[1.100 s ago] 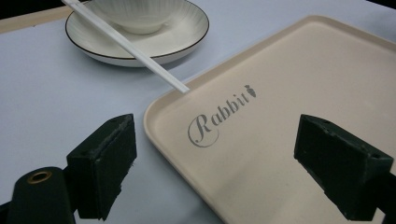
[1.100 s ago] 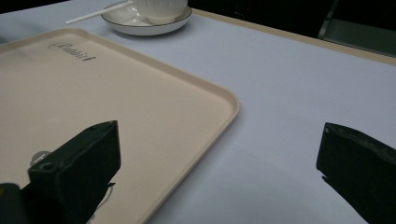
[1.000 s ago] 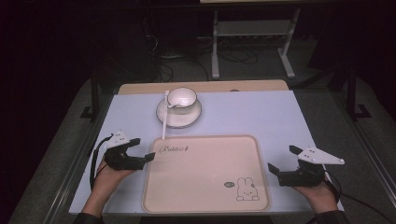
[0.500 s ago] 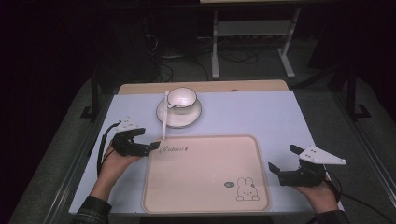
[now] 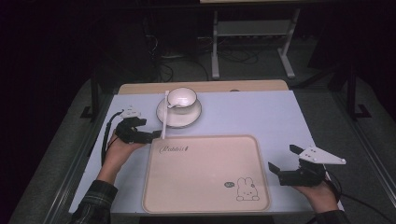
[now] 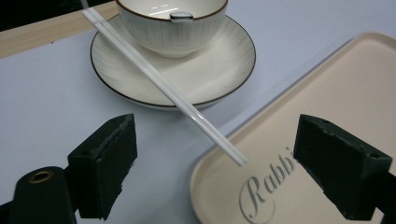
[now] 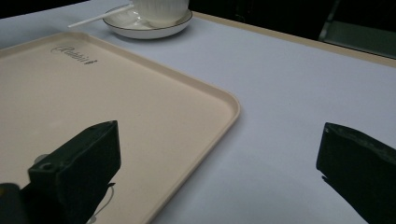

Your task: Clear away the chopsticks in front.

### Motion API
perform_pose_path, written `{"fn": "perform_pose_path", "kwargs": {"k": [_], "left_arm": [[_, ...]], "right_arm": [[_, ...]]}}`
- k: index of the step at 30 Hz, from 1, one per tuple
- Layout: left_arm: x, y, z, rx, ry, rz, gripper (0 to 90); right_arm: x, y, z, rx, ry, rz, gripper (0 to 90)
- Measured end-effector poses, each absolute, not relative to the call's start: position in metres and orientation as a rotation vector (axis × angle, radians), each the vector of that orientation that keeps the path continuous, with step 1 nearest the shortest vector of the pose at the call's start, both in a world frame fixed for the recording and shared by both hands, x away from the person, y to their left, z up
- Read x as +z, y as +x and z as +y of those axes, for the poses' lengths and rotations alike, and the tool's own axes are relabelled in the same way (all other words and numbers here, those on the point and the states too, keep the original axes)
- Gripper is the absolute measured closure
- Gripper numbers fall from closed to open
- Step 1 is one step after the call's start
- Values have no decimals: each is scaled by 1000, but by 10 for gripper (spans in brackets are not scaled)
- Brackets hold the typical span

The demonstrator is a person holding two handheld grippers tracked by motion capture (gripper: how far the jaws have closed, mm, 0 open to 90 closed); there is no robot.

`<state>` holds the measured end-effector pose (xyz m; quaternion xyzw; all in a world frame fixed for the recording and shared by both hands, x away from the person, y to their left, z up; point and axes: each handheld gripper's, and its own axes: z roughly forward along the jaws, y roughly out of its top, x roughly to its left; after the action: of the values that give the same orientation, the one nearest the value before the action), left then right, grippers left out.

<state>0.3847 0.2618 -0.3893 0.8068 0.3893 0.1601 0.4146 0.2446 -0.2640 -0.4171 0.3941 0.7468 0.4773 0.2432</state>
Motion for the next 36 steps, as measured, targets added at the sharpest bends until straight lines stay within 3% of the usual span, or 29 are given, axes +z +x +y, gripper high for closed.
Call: {"fn": "perform_pose_path", "kwargs": {"k": [19,27,36], "left_arm": [[-400,453,246,448,2082,1053,176],[-405,477,236,416,2132,1069,362],[-424,487,224,407,2170,1125,469]], "right_arm": [[-417,245,-266,1313,1079,2043,0],[-418,245,-266,1318,1075,2047,0],[-417,244,-266,1330,1075,2045,0]]}}
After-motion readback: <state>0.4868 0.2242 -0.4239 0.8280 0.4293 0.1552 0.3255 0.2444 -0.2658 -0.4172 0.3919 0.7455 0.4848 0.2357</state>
